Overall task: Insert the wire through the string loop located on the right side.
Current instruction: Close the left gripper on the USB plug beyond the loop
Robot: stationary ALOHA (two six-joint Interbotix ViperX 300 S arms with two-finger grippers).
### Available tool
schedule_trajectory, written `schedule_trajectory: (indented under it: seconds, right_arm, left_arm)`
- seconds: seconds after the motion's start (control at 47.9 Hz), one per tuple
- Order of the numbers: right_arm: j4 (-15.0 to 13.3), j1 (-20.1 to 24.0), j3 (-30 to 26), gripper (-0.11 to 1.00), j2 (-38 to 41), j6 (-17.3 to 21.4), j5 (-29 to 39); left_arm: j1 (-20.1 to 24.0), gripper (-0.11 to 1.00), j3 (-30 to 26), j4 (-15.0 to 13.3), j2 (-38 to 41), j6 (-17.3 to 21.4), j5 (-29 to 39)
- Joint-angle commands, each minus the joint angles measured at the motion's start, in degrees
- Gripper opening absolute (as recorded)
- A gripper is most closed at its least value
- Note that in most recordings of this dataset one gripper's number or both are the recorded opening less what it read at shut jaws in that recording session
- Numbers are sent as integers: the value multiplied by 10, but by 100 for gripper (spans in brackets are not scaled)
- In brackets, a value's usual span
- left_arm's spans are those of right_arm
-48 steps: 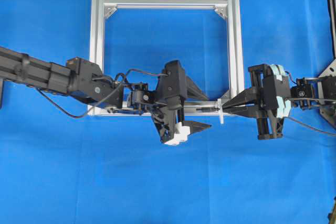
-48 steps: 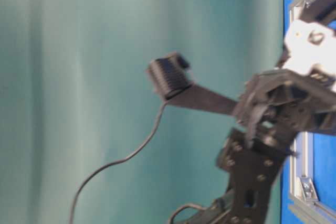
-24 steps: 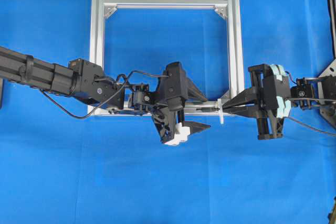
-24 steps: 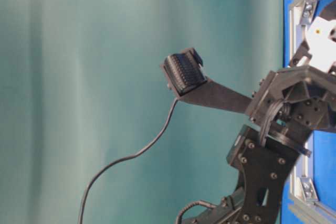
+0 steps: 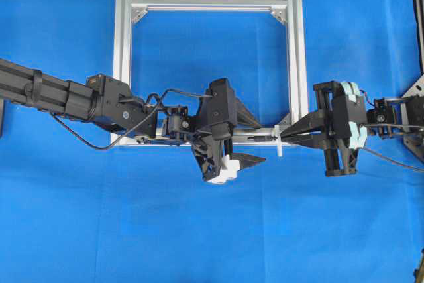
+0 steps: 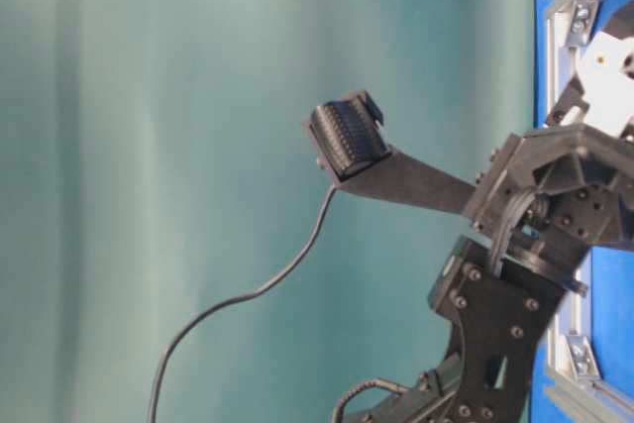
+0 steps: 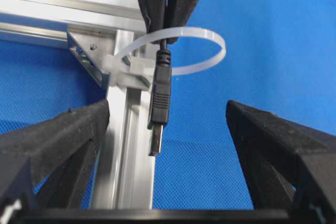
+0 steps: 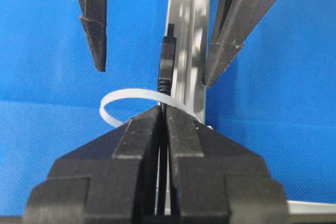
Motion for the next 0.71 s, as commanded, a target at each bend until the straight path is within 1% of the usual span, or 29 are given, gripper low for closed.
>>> schedule_trajectory:
  seconds: [0.0, 0.292, 0.48, 0.522, 0.564, 0.627, 0.689]
  right_arm:
    - [0, -1, -11, -4, -4, -1, -4]
    - [-1, -1, -11, -4, -4, -1, -4]
    - [-1, -1, -11, -4, -4, -1, -2]
    - [-1, -1, -11, -4, -4, -1, -1]
    - [0, -1, -11, -4, -4, -1, -2]
    - [-1, -1, -10, -4, -4, -1, -1]
    - [0, -1, -11, -4, -4, -1, -1]
  left_arm:
    - [1, 88, -11, 1, -14, -1, -5]
    - [1, 88, -11, 2, -14, 0, -4]
    - [1, 84, -11, 1, -15, 0, -3]
    - [1, 80, -11, 2, -15, 0, -3]
    - [1, 72, -14, 2, -15, 0, -3]
    - [1, 55, -15, 2, -15, 0, -5]
    - [2, 36, -16, 2, -14, 2, -8]
